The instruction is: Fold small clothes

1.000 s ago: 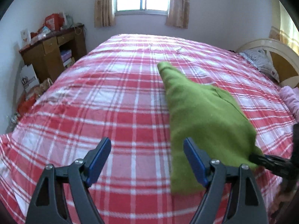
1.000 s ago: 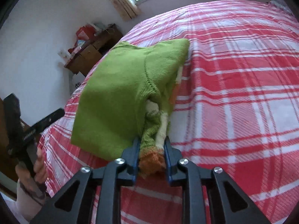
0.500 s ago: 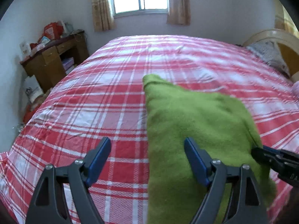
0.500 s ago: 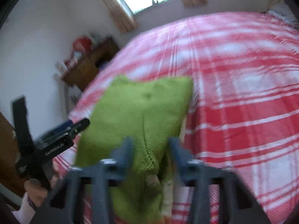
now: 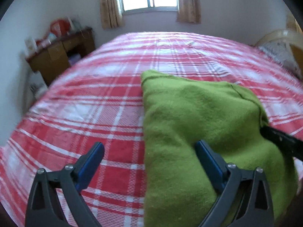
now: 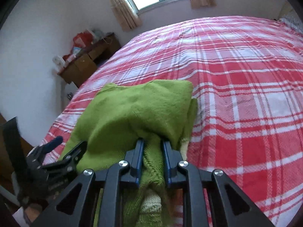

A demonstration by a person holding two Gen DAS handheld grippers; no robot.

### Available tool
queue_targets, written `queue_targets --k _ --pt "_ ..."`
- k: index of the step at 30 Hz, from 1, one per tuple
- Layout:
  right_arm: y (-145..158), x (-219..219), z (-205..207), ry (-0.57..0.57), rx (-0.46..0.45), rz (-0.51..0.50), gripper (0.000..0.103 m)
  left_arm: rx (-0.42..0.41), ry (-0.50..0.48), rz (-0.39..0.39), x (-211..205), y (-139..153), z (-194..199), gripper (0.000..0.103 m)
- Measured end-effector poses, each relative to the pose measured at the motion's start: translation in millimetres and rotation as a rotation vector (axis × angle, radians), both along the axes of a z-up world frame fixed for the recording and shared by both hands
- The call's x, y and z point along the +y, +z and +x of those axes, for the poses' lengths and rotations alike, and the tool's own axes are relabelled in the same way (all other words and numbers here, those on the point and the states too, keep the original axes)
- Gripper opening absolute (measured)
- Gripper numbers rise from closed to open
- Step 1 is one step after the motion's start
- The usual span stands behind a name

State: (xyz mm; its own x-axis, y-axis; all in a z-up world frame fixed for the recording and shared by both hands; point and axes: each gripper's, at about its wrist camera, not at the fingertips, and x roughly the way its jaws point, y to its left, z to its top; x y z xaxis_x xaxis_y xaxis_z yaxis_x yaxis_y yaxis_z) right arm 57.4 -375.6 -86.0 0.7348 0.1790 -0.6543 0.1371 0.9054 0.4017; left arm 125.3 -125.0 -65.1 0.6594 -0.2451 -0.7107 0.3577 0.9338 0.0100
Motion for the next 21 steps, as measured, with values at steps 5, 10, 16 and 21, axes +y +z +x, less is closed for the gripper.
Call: queue_targets --k 5,10,16,21 --pt "30 -1 -33 -0.075 -0.077 -0.033 0.019 0.159 -0.069 -0.179 26 -10 11 0.101" --pt "51 23 -1 0.049 -0.094 -0.155 0.02 0.117 -0.073 -0.137 19 -8 -2 0.101" --pt "5 28 48 0.081 0.047 -0.165 0.019 0.067 -0.057 -0.092 13 -7 -4 0.102" --pt "25 18 6 0.017 -0.017 -0.069 0.019 0.061 -0.056 -0.086 14 -6 -3 0.102"
